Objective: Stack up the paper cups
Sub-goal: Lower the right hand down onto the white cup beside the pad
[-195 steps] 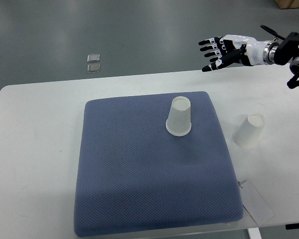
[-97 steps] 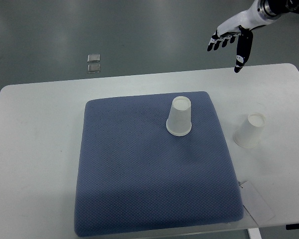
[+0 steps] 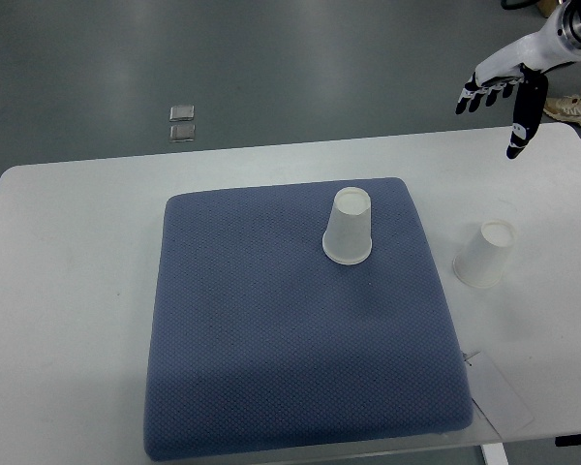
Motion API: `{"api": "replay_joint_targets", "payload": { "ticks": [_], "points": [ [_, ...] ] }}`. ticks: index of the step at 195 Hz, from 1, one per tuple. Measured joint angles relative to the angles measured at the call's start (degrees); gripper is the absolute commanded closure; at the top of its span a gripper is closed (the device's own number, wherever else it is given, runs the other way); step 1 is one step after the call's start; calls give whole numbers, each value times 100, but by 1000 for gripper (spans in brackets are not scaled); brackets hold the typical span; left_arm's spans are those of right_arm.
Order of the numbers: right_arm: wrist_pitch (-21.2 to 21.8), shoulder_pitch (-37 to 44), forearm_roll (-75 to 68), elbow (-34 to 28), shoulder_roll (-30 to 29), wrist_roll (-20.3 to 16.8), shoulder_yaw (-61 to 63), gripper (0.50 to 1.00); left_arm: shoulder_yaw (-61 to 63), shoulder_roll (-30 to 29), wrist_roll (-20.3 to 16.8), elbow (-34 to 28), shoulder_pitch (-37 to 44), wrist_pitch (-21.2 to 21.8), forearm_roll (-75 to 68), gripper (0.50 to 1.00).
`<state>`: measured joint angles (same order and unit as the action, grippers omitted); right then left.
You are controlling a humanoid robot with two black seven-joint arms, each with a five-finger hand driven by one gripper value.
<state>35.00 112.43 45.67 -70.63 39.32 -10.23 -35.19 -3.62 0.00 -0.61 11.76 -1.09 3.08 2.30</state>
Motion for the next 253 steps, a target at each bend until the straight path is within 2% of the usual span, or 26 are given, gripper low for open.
{"api": "replay_joint_targets", "payload": {
  "ticks": [170, 188, 224, 253],
  "points": [
    [-11, -1505, 423, 24, 78, -2, -5, 587, -25, 0, 0, -16, 1, 7, 9, 500],
    [-191, -1647, 478, 53, 85, -5, -4, 589, -25, 0, 0, -16, 1, 8, 9, 500],
    [-834, -1882, 475, 121, 57, -5, 10, 591, -26, 0, 0, -16, 1, 9, 9, 500],
    [-1080, -2062, 468, 141, 50, -5, 31, 593, -25, 0, 0, -17, 0, 9, 8, 500]
  ]
}}
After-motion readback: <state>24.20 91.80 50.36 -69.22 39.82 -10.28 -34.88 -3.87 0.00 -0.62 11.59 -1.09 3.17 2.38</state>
